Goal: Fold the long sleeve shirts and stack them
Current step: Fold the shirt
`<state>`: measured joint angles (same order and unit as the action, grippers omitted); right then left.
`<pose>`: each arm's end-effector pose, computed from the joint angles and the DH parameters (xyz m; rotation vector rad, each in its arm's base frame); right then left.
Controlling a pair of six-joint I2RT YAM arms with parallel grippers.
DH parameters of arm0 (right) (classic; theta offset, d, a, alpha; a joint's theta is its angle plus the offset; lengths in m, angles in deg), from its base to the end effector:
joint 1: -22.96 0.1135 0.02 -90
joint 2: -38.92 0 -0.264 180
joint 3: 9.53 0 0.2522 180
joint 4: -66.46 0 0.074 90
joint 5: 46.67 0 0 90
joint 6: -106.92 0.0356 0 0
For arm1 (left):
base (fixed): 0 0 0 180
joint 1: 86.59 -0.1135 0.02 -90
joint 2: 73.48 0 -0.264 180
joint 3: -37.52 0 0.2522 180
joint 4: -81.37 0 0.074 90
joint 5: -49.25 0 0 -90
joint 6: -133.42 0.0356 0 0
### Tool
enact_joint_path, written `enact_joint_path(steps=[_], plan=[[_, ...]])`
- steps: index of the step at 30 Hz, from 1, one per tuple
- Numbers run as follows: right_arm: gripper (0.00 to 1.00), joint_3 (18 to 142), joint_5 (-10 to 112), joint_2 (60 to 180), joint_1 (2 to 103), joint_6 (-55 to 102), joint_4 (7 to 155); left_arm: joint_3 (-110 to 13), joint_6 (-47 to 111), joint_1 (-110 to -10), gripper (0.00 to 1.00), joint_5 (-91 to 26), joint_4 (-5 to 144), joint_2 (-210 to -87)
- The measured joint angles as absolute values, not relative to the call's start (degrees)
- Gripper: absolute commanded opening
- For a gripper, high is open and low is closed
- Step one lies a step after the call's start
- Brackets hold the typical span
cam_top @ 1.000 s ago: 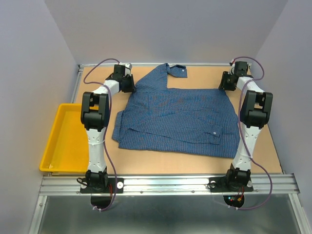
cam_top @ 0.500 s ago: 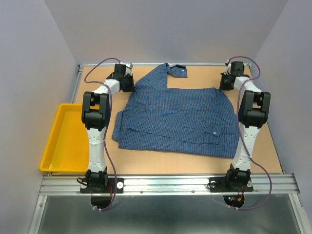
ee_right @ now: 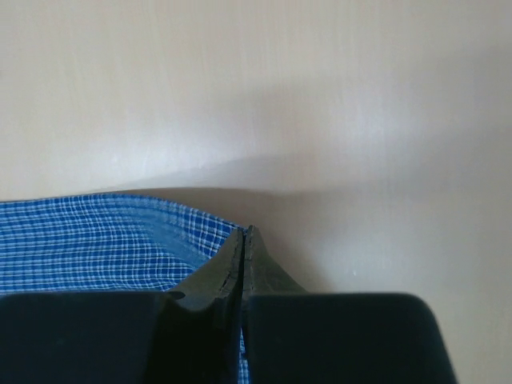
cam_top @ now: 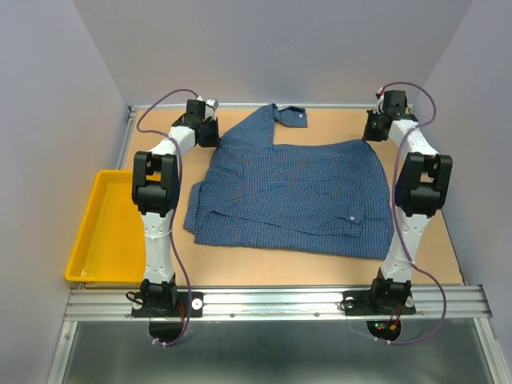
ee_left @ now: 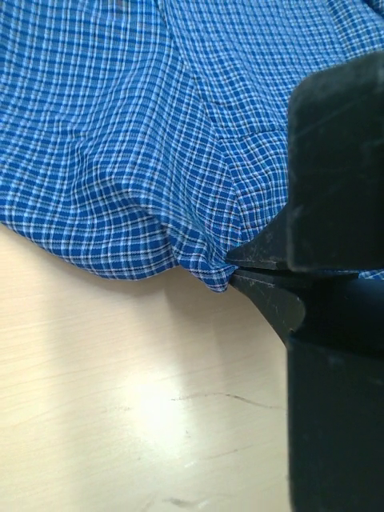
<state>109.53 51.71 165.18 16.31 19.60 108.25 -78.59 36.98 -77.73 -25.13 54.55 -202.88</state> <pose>0.4953 -0.0525 0.2123 0.1306 2.4153 0.1457 0.5082 -0.0889 0.1898 0.1931 2.2713 -0.4501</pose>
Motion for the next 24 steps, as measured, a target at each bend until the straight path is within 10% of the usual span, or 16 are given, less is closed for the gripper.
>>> enact_joint_path(steps=[24], plan=[[0.01,92.0,42.0,146.8,16.2,30.8,109.3,-67.2,37.9,-77.7,0.00,-29.5,52.0,-185.7]])
